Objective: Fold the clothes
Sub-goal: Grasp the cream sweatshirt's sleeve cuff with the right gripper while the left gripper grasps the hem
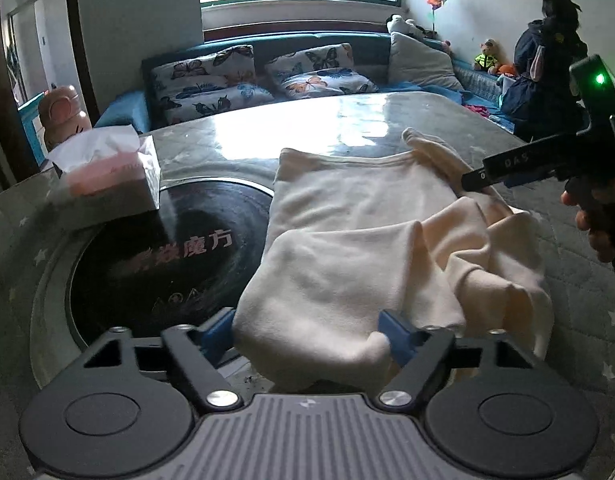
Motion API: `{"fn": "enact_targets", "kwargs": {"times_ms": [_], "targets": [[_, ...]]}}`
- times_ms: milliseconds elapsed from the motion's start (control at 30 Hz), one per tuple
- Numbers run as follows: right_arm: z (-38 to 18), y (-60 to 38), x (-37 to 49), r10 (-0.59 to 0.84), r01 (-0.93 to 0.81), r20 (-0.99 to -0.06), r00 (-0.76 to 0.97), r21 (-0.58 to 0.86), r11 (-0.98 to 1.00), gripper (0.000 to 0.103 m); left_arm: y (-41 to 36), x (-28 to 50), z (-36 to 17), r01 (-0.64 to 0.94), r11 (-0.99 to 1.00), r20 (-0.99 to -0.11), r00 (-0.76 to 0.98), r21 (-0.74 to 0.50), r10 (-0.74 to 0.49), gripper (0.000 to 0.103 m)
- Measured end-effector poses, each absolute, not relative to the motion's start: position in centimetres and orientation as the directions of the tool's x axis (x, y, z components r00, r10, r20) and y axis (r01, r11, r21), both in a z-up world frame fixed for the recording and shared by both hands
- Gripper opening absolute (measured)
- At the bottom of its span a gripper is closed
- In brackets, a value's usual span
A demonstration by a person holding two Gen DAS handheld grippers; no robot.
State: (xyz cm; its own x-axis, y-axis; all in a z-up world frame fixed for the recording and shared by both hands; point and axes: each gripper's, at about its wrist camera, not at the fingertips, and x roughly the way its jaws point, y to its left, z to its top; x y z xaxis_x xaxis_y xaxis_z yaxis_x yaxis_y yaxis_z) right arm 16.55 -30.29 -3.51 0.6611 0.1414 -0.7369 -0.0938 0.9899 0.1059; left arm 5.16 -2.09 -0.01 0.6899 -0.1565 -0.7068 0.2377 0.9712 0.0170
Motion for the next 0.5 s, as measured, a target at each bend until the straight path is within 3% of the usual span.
{"fn": "enact_targets", "kwargs": {"times_ms": [133, 200, 300, 500], "targets": [[-3.6, -29.9, 17.0, 0.161, -0.098, -0.744, 0.648, 0.128, 0.987, 0.055, -1.2, 5.3, 0.1, 0.228, 0.974, -0.698, 0.697, -0.003, -0.165, 0.05], [-3.6, -29.6, 17.3, 0.171, -0.1, -0.748, 0.641, 0.14, 0.985, 0.042, -0.6, 5.3, 0.1, 0.223, 0.975, -0.693, 0.699, -0.02, -0.174, 0.034], [-3.7, -29.5, 17.7, 0.185, -0.104, -0.75, 0.635, 0.154, 0.983, 0.031, 0.5, 5.2, 0.1, 0.213, 0.976, -0.688, 0.702, -0.041, -0.182, 0.029], [-3.0, -29.2, 17.7, 0.156, -0.086, -0.741, 0.653, 0.133, 0.987, 0.031, 2.2, 5.3, 0.0, 0.175, 0.984, -0.686, 0.71, -0.044, -0.157, 0.026]]}}
